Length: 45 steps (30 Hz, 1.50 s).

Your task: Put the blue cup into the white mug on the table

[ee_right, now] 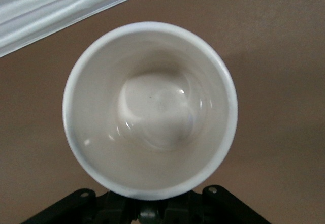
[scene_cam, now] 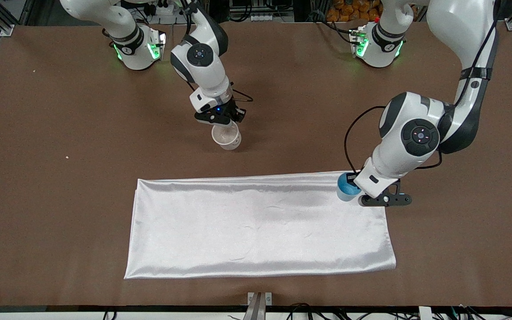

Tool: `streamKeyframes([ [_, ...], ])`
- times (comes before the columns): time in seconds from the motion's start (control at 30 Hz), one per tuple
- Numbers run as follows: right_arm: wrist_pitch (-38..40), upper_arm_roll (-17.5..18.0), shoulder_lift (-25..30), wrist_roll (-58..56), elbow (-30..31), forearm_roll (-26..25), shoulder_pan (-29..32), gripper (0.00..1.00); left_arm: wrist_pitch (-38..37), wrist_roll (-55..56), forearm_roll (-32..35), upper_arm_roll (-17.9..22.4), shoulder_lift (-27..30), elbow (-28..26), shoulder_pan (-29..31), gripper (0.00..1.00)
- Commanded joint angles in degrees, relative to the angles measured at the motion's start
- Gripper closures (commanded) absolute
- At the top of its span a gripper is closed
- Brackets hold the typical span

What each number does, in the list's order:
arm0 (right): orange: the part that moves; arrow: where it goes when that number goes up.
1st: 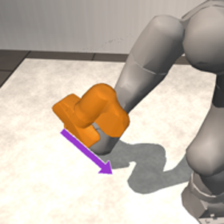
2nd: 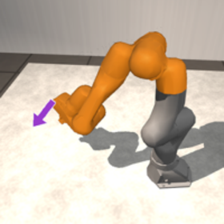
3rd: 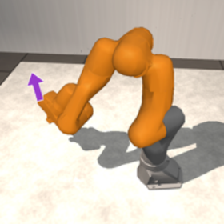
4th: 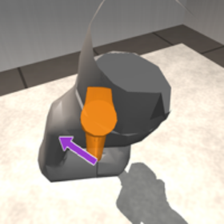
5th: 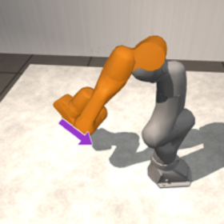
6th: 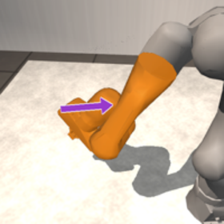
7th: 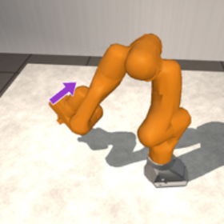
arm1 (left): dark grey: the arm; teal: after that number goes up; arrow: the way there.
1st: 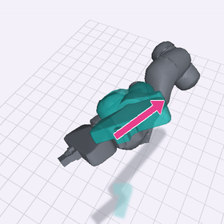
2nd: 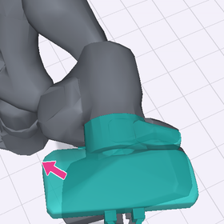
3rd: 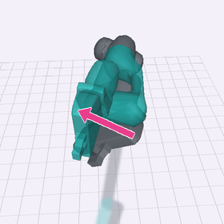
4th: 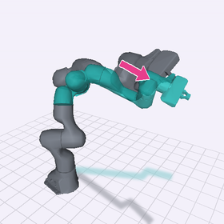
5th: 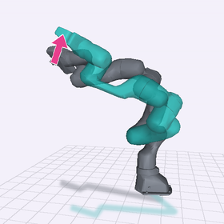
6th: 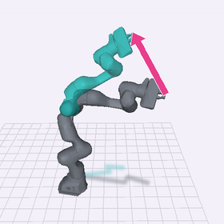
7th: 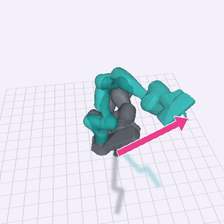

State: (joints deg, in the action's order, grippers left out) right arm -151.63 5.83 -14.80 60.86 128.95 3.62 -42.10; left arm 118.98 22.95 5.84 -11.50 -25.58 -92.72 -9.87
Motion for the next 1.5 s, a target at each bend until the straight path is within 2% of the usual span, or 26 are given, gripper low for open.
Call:
streamKeyframes([
  [0.0, -1.4, -0.7, -1.8, 1.6, -0.2, -2.3, -1.8, 1.0, -0.9, 2.2, 1.8, 0.0, 0.1, 0.6, -0.6, 1.0],
  [0.37, -3.2, -0.9, -4.9, 1.6, -0.7, -3.3, -1.8, 0.99, -0.9, 2.2, 1.7, 0.1, -0.5, 0.8, -1.8, 1.0],
  [0.43, -3.2, -1.0, -5.0, 1.6, -0.7, -3.3, -1.8, 0.82, -0.9, 2.2, 1.7, 0.1, -0.5, 1.0, -2.0, 1.0],
  [0.57, -3.1, -1.2, -5.0, 1.6, -0.7, -3.2, -1.6, 0.27, -0.9, 2.3, 1.7, 0.1, -0.6, 1.2, -2.1, 1.0],
  [0.6, -3.1, -1.1, -5.0, 1.6, -0.7, -3.2, -1.4, 0.16, -0.9, 2.3, 1.7, 0.1, -0.6, 1.2, -2.1, 1.0],
  [0.7, -2.7, -1.1, -4.9, 2.2, -0.7, -3.2, -1.2, 0.0, -0.9, 2.3, 1.6, 0.1, -0.5, 1.3, -2.2, 1.0],
  [1.03, 0.3, -1.2, -2.4, 2.6, -2.1, -3.2, -1.1, 0.0, -1.0, 4.9, 1.7, 0.1, -0.2, 2.4, -3.8, 1.0],
  [1.2, 14.9, -2.1, -1.0, 2.0, -10.0, -4.0, -0.7, 0.0, -1.0, 7.3, 1.1, 0.0, 0.1, 2.4, -5.6, 1.0],
  [1.33, 26.4, -3.5, -1.4, -2.3, -17.6, -7.9, 0.7, 0.0, -1.0, 9.6, 1.1, 0.0, 0.1, 2.5, -7.2, 1.0],
  [1.47, 29.9, -3.5, -1.4, -9.5, -20.8, -8.2, 4.6, 0.0, -1.0, 11.3, 0.9, 0.0, 0.1, 2.5, -7.8, 1.0],
])
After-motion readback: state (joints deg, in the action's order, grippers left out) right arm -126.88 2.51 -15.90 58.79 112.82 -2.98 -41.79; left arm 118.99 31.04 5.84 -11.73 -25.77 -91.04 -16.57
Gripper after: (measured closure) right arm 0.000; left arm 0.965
